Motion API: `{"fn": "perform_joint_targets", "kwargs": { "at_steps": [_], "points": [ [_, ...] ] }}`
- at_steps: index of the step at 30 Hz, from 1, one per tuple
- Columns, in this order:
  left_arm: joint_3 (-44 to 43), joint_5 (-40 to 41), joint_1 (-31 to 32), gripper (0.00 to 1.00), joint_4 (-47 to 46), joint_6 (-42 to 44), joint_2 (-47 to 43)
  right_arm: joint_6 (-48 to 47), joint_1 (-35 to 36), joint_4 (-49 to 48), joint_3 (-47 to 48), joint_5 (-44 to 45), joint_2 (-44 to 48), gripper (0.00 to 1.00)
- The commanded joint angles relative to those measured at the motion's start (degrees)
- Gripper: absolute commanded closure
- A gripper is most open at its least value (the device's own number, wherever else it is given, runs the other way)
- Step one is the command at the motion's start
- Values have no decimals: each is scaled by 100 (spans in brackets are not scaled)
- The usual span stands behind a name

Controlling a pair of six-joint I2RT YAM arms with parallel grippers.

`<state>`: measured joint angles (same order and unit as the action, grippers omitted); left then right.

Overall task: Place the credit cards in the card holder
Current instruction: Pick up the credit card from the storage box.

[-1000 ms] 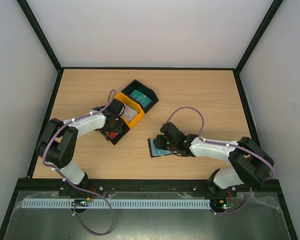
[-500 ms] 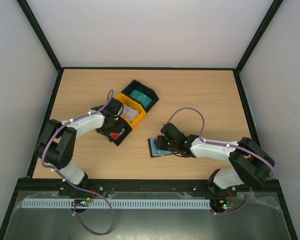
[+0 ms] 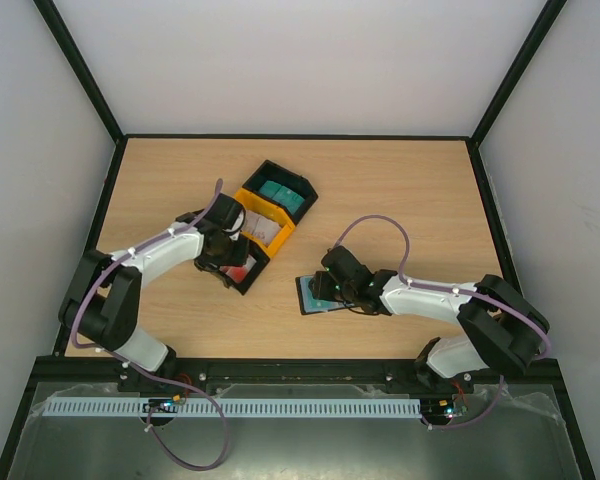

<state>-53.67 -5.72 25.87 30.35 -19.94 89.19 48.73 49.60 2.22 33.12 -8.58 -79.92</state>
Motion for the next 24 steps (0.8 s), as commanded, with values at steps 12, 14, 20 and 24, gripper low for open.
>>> {"fn": "perform_joint_targets", "kwargs": {
  "at_steps": [12, 14, 20, 24],
  "points": [
    [91, -1196, 188, 74, 162, -61, -442, 57, 30, -43, -47, 208, 76, 50],
    [118, -1220, 205, 74, 147, -87, -424, 59, 25, -51, -51, 207, 75, 50],
    [146, -1126, 260, 74, 136, -123, -293, 58, 32, -30, -47, 216, 72, 50],
    [163, -1116, 308, 75, 112, -152, -230, 57, 27, -24, -57, 229, 73, 50]
  ]
}}
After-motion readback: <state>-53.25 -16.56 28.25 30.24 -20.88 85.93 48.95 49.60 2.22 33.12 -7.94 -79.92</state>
